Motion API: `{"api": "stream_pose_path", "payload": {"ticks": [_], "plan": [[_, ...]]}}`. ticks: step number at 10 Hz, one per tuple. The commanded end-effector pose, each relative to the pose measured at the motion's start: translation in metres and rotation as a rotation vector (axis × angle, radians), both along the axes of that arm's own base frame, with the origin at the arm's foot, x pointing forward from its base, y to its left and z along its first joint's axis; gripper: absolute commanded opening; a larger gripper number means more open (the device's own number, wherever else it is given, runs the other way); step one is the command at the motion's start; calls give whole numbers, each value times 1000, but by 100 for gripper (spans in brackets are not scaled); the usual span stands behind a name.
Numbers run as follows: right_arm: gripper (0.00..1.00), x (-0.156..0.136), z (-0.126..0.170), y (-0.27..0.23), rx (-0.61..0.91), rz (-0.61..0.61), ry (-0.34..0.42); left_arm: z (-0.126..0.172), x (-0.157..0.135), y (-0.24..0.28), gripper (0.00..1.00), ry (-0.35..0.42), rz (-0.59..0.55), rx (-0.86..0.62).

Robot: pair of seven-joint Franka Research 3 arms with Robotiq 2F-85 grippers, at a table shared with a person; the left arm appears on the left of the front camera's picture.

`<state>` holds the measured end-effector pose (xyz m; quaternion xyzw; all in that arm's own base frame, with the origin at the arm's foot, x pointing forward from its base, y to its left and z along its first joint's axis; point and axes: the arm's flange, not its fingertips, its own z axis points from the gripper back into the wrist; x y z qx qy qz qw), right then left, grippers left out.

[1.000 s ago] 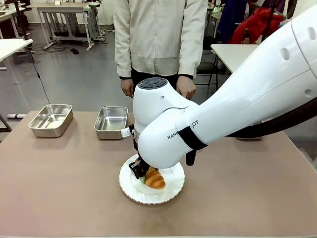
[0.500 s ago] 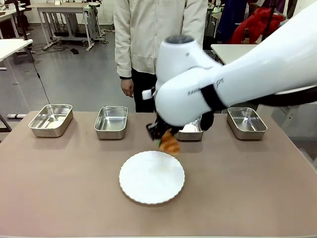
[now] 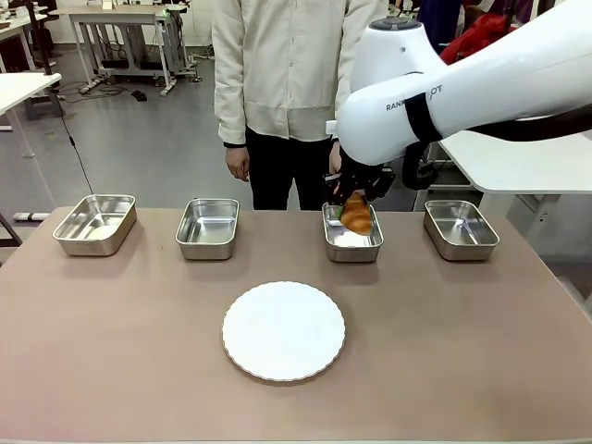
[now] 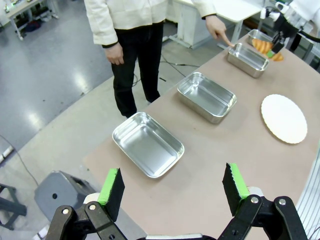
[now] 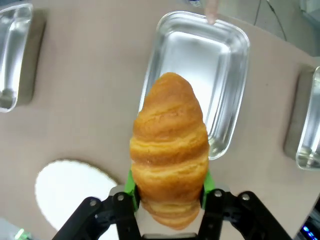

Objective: Place the bread in the container.
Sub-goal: Place the Butter Roll into the Airtight Container indicated by the human.

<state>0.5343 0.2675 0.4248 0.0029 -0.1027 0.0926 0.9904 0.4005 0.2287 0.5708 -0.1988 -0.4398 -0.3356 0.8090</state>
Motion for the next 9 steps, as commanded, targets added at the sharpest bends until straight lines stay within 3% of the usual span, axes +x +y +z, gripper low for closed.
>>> {"api": "stream_pose_path", "payload": {"ticks": [1, 3, 5, 6, 9], "plan": [[55, 27, -13, 14, -30, -76, 17, 1, -2, 0, 100, -12, -11, -5], [55, 51, -34, 9, -22, -98, 44, 1, -2, 0, 100, -12, -11, -5], [55, 59, -44, 3, -24, -138, 12, 1, -2, 0, 100, -12, -11, -5], [100, 60, -44, -2, -56, -148, -4, 1, -2, 0, 100, -12, -11, -5], [100, 59, -38, -7, -43, -156, -11, 1, -2, 0, 100, -12, -11, -5]]}}
